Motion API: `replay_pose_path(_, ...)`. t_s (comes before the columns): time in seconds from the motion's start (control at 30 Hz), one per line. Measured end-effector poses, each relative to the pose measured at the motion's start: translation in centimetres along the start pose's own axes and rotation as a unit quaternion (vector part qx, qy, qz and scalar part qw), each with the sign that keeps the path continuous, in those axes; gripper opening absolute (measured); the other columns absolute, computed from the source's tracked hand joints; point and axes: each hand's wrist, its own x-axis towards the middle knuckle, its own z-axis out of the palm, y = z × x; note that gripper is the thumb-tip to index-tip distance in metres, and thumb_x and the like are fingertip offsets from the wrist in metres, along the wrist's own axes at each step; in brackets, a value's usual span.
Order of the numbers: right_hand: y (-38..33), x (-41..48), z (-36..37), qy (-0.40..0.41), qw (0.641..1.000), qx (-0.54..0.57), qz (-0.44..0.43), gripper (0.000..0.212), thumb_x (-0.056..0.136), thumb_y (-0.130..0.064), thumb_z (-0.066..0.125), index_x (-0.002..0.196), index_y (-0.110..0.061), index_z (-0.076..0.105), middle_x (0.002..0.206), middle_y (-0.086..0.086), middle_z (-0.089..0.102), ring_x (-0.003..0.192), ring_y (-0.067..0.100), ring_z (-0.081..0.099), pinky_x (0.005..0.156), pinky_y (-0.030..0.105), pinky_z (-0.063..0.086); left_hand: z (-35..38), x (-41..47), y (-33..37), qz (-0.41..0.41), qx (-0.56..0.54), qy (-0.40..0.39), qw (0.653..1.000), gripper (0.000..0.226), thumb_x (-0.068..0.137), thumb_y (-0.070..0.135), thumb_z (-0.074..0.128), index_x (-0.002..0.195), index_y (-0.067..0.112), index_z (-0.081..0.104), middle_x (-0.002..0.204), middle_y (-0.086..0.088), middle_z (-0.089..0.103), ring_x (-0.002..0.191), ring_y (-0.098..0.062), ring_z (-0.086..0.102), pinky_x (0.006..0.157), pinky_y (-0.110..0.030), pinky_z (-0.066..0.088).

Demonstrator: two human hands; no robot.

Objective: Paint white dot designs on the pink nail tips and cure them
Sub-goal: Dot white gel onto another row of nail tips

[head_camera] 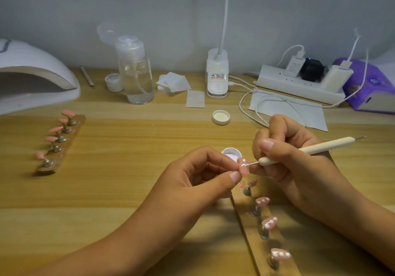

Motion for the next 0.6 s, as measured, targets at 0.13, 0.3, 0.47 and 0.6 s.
replay_pose_path(0.13,-0.06,-0.04,0.01,-0.003,1.000,-0.001,0.001,0.017,0.074,-0.016,0.066,0.061,-0.021,0.057,0.060,-0.002,0.056,0.054,0.004,0.057,0.056,0.021,0.054,-0.06,0.00,-0.08,-0.001,0.002,0.001,1.000,0.006,0.075,0.016,0.069,0.076,0.022,0.072,0.074,0.005,0.067,0.067,-0.004,0.059,0.065,-0.015,0.049)
replay_pose_path(0.3,-0.04,-0.06,0.02,-0.005,1.000,-0.003,0.004,0.018,0.075,-0.016,0.066,0.061,-0.020,0.056,0.060,-0.001,0.055,0.053,0.005,0.056,0.056,0.020,0.053,-0.05,0.00,-0.02,-0.001,0.000,-0.002,1.000,0.007,0.075,0.016,0.069,0.075,0.022,0.072,0.074,0.006,0.068,0.067,-0.003,0.060,0.064,-0.014,0.049)
replay_pose_path(0.47,-0.01,-0.04,0.03,0.001,1.000,-0.008,0.001,0.017,0.072,-0.016,0.065,0.059,-0.022,0.056,0.058,-0.003,0.054,0.052,0.005,0.053,0.054,0.020,0.053,-0.05,0.06,-0.16,-0.001,0.002,0.001,1.000,0.008,0.075,0.016,0.069,0.075,0.023,0.072,0.074,0.006,0.068,0.068,-0.003,0.060,0.064,-0.015,0.049)
replay_pose_path(0.6,-0.02,-0.03,-0.02,0.000,1.000,-0.010,0.001,0.017,0.073,-0.016,0.065,0.060,-0.020,0.055,0.058,-0.002,0.054,0.053,0.005,0.052,0.055,0.021,0.053,-0.08,0.01,-0.17,0.002,0.004,0.000,1.000,0.009,0.075,0.016,0.069,0.074,0.025,0.072,0.074,0.006,0.067,0.068,-0.003,0.060,0.064,-0.015,0.049)
